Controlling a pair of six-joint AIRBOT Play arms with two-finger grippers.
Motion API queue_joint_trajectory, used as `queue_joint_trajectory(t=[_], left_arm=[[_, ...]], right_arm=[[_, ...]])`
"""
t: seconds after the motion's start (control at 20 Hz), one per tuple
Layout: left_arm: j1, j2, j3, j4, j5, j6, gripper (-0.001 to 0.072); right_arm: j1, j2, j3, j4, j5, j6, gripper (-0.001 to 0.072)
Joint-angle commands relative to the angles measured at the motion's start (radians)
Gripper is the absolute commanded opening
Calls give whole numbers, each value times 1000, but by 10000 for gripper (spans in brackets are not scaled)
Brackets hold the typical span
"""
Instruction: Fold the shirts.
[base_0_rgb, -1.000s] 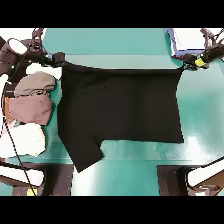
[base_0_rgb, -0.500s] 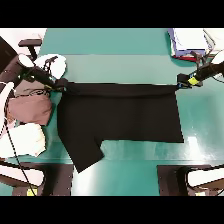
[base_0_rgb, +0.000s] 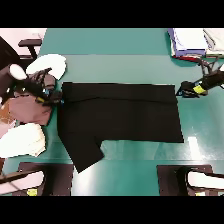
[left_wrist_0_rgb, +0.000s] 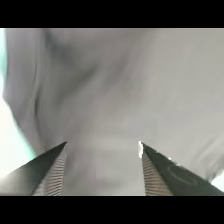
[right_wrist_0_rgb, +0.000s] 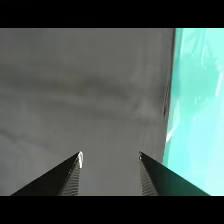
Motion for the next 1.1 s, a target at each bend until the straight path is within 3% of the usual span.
queue_joint_trajectory(t=[0.0,0.15,0.3,0.55,0.7,0.75,0.8,0.9,1.05], left_arm=[[0,256,-281,58,-16,-95,544],[0,406,-466,38,-34,-161,544],[0,442,-577,38,-27,-191,544],[0,442,-688,-88,108,-187,544],[0,442,-719,-180,188,-137,542],[0,442,-719,-188,192,-138,502],[0,442,-719,-191,191,-137,298],[0,443,-713,-202,190,-134,13],[0,443,-650,-198,135,-89,17]], right_arm=[[-21,162,-132,5,5,-1,420],[-20,237,-176,10,-6,-1,420],[-10,275,-175,10,-25,-1,419],[-11,294,-176,8,-27,-1,419],[-11,294,-176,9,-28,-2,419],[-11,294,-176,9,-27,-1,419],[-14,294,-176,7,-19,-2,419],[-40,294,-176,6,14,-21,419],[-146,306,-237,-8,98,-41,419]])
